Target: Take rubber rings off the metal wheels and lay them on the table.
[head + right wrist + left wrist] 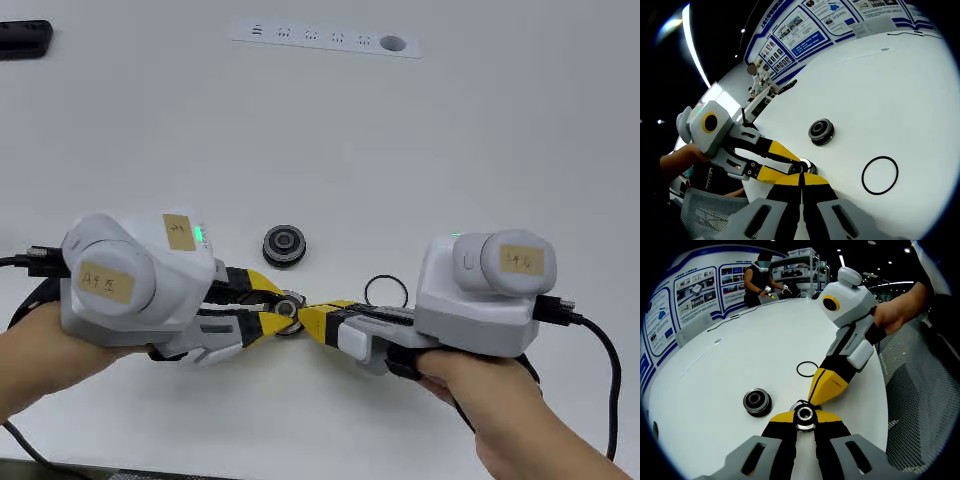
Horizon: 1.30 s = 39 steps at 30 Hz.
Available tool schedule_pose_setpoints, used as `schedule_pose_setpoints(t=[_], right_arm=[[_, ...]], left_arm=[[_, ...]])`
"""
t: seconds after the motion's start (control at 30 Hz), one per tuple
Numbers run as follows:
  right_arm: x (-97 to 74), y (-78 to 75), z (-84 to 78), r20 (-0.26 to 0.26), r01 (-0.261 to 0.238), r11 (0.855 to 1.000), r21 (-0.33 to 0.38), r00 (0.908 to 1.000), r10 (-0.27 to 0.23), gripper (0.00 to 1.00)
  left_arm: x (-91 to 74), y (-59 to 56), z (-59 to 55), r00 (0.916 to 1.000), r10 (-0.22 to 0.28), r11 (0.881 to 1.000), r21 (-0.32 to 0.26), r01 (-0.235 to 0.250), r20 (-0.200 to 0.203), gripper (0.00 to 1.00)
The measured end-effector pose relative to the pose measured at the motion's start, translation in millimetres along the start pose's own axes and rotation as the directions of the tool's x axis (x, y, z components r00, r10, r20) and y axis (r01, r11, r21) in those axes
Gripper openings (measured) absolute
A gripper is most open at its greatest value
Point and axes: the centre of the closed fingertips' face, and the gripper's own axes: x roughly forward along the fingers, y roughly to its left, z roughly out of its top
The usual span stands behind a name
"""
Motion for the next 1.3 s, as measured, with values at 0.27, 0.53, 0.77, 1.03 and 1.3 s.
schedule_pose_setpoints(t=[0.27, 0.53, 0.77, 1.03, 1.3], right_arm=[[0.2, 0.8, 0.3, -0.002, 0.006, 0.999, -0.041, 1.0000, -0.006, 0.01], [1.9, 2.5, 0.6, -0.005, 0.002, 0.998, -0.058, 1.0000, -0.003, 0.01], [2.8, 4.2, 1.1, -0.006, -0.005, 0.999, -0.052, 1.0000, 0.004, 0.01], [1.0, 4.9, 2.2, 0.001, -0.012, 0.999, -0.050, 0.9999, 0.012, 0.01], [0.9, 12.2, 6.4, 0.016, -0.041, 0.998, -0.046, 0.9990, 0.042, 0.01]], left_arm=[[0.2, 0.0, 0.4, 1.0000, 0.000, 1.000, 0.000, 0.000, 0.002, 0.12], [0.3, 0.2, 0.3, 1.0000, 0.000, 1.000, -0.001, 0.000, 0.003, 0.12], [0.4, -0.1, 0.5, 1.0000, 0.002, 1.000, -0.003, -0.002, 0.004, 0.12], [0.4, -0.3, 0.6, 1.0000, 0.003, 1.000, -0.004, -0.003, 0.006, 0.12], [0.1, -0.1, 0.4, 1.0000, 0.004, 1.000, -0.004, -0.004, 0.008, 0.13]])
